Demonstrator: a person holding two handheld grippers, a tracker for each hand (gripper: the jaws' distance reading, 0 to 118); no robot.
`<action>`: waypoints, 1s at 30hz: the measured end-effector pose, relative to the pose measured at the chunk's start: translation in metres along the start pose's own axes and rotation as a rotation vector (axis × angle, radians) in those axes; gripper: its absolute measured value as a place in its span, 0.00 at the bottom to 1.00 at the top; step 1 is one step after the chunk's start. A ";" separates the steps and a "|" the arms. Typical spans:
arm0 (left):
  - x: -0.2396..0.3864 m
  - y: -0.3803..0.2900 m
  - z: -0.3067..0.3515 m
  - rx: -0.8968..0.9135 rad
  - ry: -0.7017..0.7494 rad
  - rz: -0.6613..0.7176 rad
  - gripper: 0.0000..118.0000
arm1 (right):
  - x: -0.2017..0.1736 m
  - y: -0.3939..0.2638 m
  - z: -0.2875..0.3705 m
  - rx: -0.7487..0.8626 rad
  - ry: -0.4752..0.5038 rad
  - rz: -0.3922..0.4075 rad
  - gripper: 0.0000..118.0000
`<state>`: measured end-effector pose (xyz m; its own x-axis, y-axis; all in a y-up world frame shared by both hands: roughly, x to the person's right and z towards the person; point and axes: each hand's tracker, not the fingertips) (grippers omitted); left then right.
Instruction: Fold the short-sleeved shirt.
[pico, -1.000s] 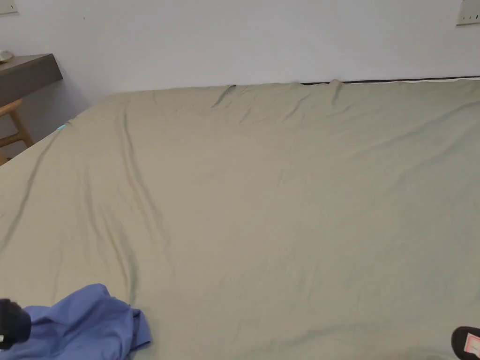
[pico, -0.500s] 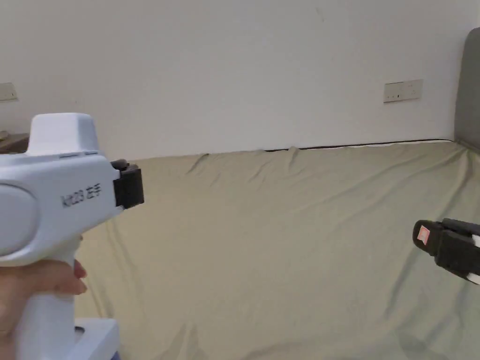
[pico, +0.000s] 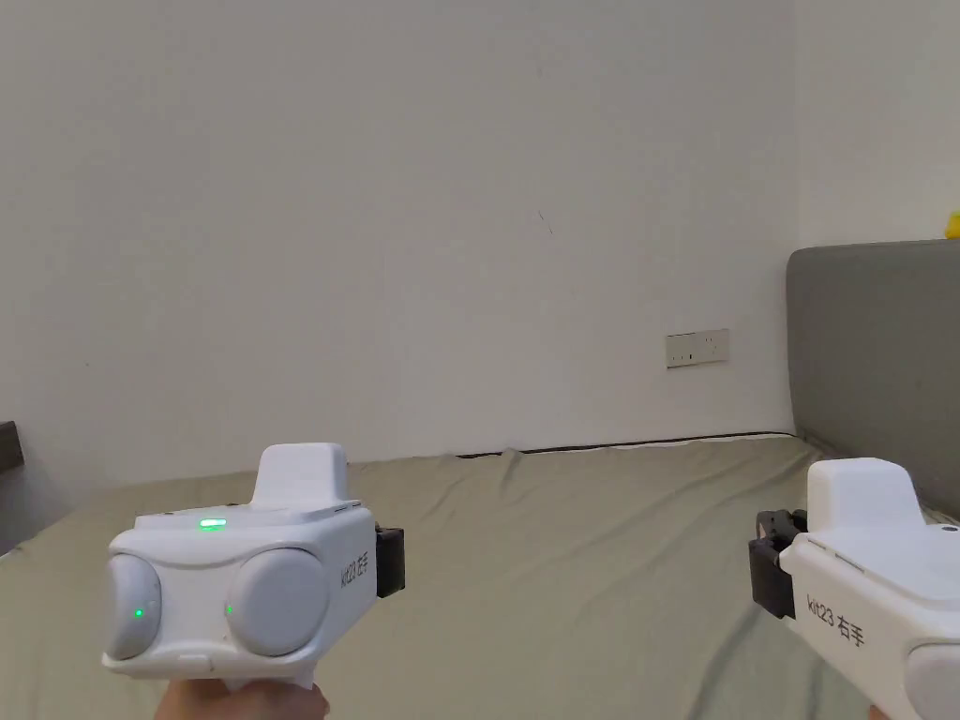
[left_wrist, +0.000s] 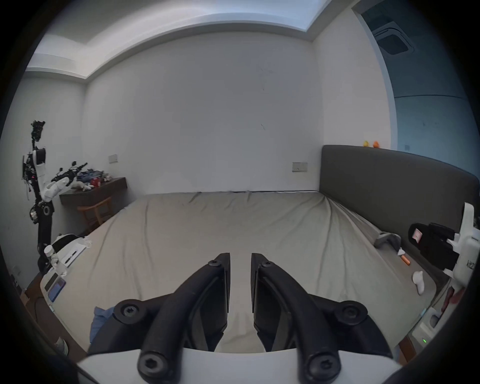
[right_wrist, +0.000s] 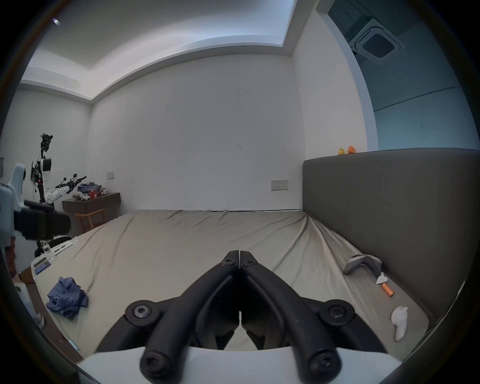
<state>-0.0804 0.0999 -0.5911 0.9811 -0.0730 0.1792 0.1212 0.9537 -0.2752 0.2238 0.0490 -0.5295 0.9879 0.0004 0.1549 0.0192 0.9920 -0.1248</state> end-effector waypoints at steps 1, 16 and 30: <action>0.000 0.002 0.001 -0.003 0.006 0.003 0.11 | -0.003 0.000 0.004 0.009 -0.006 0.014 0.00; 0.015 -0.008 0.007 -0.026 -0.020 -0.004 0.42 | -0.009 0.011 0.011 0.037 0.021 0.039 0.01; 0.026 0.001 0.034 0.075 -0.080 -0.027 0.99 | -0.010 0.005 0.009 -0.020 0.092 -0.045 1.00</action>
<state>-0.0598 0.1093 -0.5544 0.9622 -0.0780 0.2611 0.1327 0.9710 -0.1987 0.2126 0.0555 -0.5231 0.9959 -0.0568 0.0701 0.0661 0.9880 -0.1396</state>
